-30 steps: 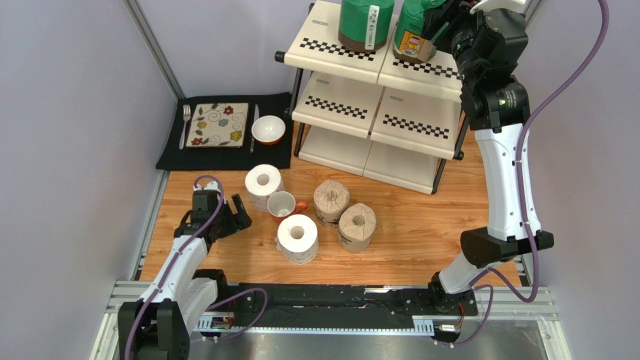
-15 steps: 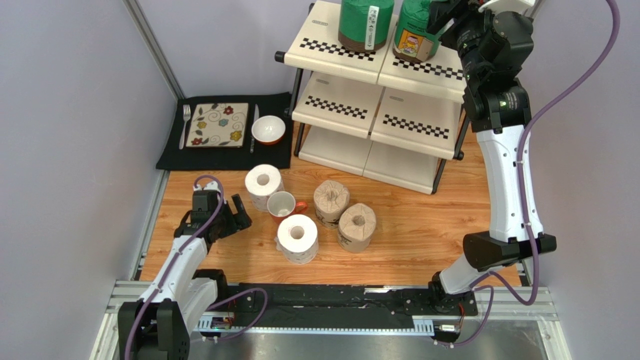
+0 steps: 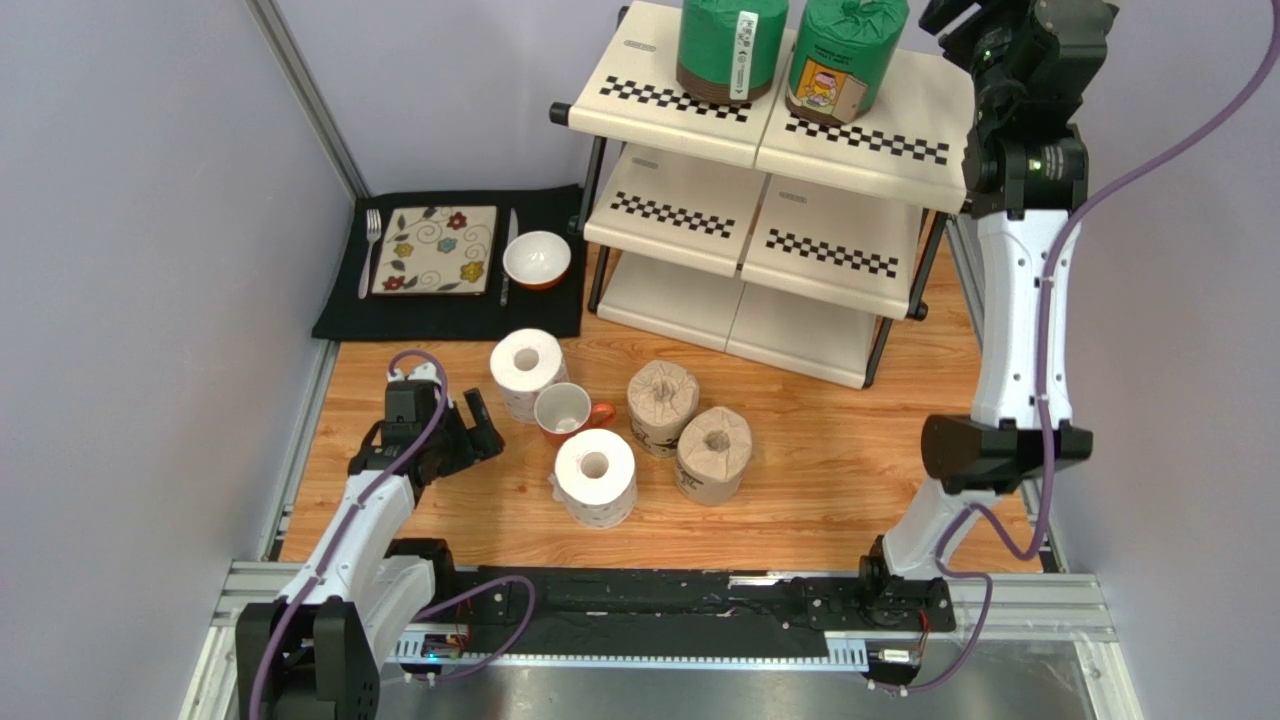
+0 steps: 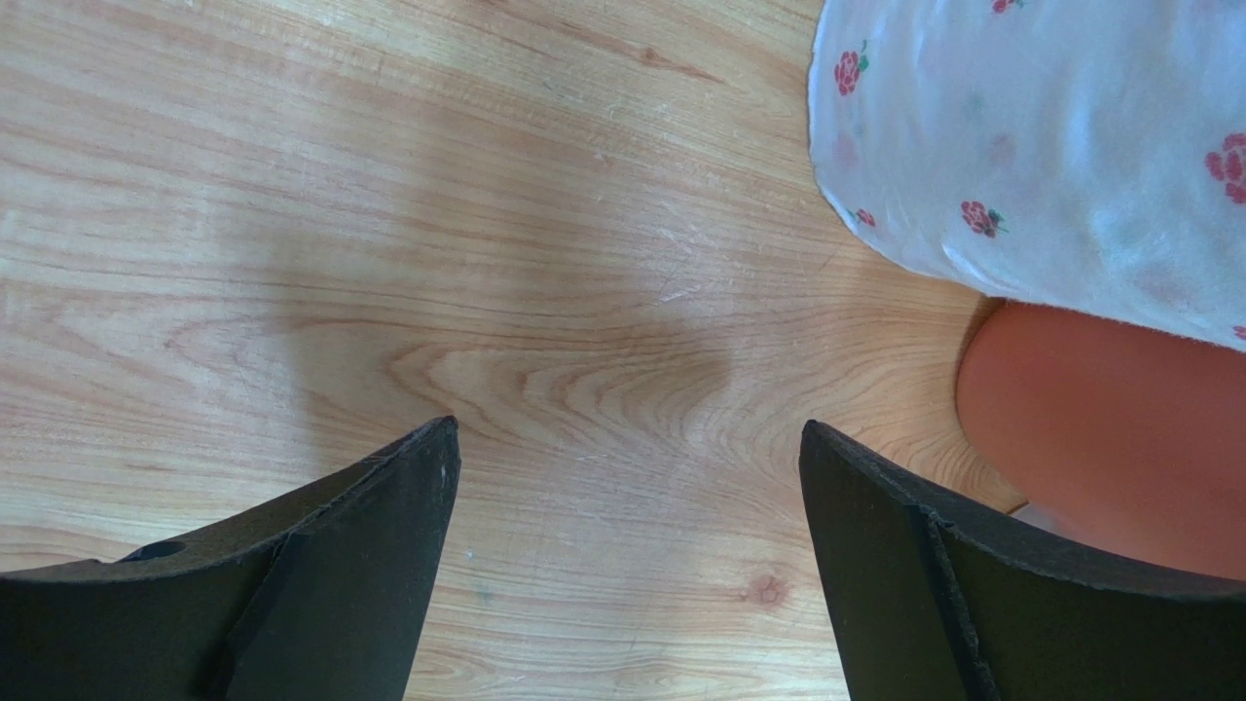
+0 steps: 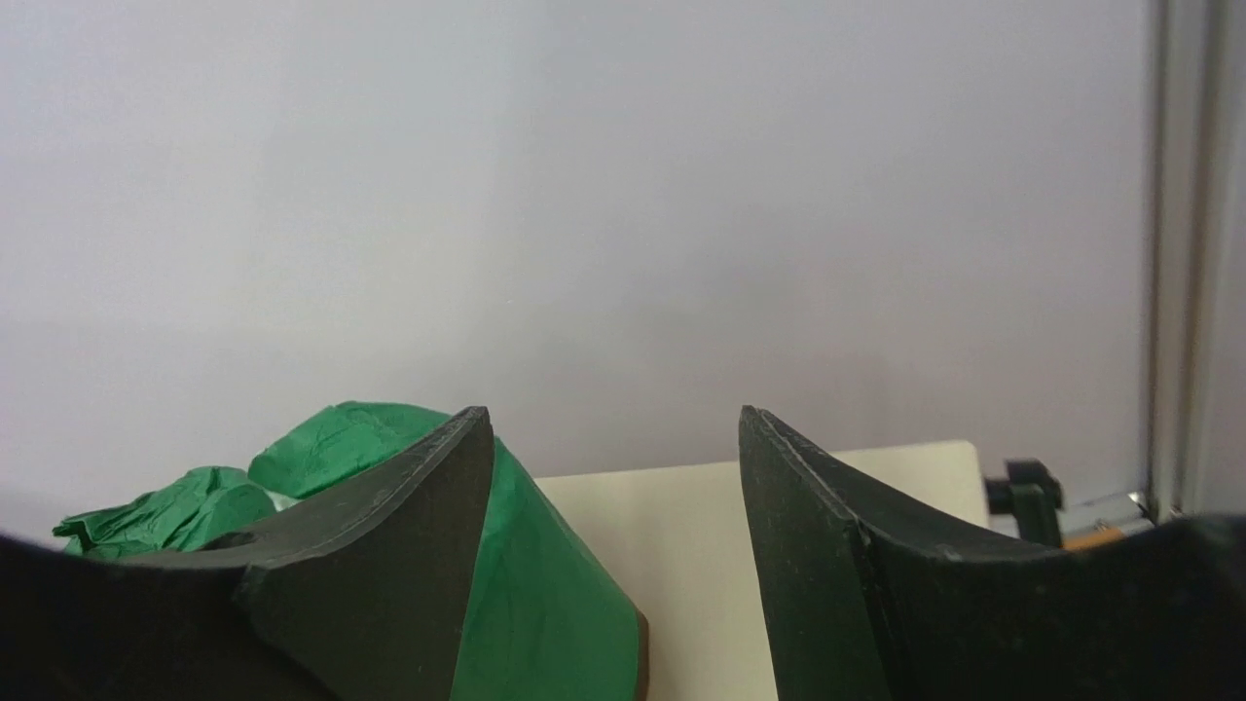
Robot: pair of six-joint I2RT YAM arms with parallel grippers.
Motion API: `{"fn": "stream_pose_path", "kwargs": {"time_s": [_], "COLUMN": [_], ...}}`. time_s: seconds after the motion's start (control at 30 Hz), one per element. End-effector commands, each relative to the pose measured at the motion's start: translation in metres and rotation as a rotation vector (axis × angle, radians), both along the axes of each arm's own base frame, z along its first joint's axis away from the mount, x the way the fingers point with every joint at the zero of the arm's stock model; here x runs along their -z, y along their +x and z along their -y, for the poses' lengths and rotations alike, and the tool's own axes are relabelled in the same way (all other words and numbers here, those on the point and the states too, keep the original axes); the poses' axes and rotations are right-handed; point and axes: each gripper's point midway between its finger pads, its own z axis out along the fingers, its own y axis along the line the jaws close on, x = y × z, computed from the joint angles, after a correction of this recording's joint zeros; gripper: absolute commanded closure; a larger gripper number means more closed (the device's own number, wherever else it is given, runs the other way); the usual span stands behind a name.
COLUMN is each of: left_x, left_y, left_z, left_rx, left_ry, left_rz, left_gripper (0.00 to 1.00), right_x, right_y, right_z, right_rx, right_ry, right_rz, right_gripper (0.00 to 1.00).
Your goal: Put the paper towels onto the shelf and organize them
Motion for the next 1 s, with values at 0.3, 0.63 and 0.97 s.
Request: {"fn": "stream_pose_path", "kwargs": {"time_s": [0.3, 0.63, 0.97], "left_x": [0.001, 0.001, 0.001], "left_y": [-0.001, -0.001, -0.001], "left_z": [0.001, 0.000, 0.000], "left_rx": [0.007, 0.004, 0.002], "left_ry": [-0.002, -0.003, 0.001], "left_rz": [-0.006, -0.008, -0.006], "left_gripper": [0.05, 0.05, 0.05], "right_x": [0.043, 0.052, 0.055], "right_y": [0.044, 0.048, 0.045], "right_z": [0.000, -0.031, -0.041], "right_rx": [-0.140, -0.320, -0.380], "right_ry": [-0.085, -0.139, -0.146], "right_rz": [-0.095, -0.093, -0.080], "right_gripper": [0.33, 0.32, 0.32]}}
